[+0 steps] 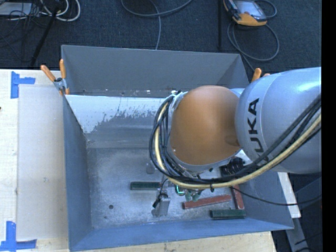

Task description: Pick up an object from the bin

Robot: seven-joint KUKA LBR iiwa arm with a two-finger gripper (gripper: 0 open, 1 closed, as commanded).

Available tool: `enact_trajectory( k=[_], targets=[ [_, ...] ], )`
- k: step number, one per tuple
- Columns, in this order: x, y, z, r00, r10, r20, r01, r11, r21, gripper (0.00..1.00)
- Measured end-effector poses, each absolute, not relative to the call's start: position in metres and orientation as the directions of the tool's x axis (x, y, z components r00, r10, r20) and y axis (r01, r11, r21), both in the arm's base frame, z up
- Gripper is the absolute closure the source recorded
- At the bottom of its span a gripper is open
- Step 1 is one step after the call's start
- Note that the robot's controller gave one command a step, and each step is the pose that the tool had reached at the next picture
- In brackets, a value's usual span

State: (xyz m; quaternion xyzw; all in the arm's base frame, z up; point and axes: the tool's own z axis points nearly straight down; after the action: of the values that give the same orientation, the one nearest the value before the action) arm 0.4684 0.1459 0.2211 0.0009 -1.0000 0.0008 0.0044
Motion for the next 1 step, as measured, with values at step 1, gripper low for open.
enact_trajectory(
  k=[1],
  targets=[
    [0.5371, 0.1517, 0.0660, -0.959, -0.282, 0.005, -0.283, 0.959, 0.000, 0.00]
  ],
)
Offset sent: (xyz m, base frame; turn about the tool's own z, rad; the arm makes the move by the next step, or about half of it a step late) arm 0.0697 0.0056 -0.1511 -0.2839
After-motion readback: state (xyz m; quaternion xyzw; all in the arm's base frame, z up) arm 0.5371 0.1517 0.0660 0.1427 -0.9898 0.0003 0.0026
